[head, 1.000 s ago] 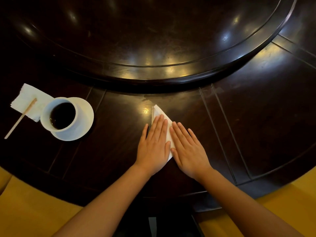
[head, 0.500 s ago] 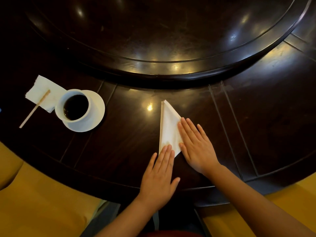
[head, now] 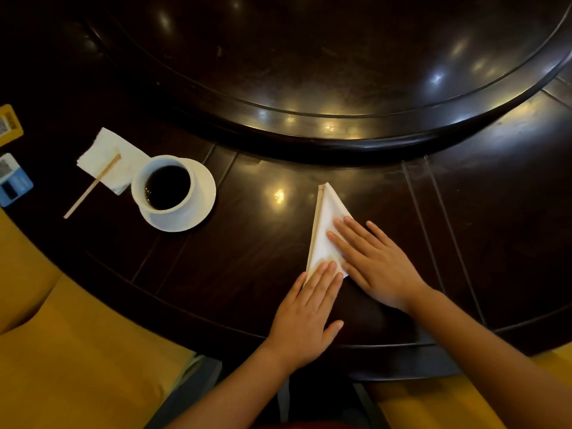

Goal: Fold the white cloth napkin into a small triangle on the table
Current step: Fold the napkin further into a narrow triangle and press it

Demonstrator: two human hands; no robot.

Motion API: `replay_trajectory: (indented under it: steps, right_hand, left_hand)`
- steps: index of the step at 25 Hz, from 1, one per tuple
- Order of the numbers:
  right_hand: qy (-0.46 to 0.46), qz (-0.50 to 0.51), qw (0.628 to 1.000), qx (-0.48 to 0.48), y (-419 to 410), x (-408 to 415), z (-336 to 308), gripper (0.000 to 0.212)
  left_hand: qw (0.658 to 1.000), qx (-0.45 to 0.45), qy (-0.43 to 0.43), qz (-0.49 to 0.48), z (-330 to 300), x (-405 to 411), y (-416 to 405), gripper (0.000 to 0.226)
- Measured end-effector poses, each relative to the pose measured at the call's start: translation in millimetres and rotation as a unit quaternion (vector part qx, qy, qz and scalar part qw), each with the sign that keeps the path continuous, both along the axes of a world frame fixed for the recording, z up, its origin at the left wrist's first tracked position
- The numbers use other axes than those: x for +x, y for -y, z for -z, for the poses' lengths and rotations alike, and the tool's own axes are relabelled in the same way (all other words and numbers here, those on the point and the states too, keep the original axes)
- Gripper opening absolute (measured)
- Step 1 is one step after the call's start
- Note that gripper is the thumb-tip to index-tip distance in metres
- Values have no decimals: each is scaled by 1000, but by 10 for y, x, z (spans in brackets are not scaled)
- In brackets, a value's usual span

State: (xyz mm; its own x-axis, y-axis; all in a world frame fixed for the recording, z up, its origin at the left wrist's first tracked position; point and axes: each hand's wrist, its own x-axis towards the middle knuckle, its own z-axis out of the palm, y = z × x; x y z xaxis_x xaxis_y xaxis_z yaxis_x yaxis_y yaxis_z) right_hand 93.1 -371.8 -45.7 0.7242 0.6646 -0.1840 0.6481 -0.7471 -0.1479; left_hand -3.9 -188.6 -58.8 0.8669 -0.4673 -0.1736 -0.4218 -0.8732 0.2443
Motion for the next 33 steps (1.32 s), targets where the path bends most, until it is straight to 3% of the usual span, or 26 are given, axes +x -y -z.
replay_trajectory:
  steps: [18,33]
  right_hand:
    - [-24,-20,998,58,-1219,337,70,60]
    - [-32,26,997,66,-1435,308,70,59]
  left_hand:
    - [999,-13,26,-32,27,288,-1226,65]
    - [998,-50,29,-3,14,412,-1489,63]
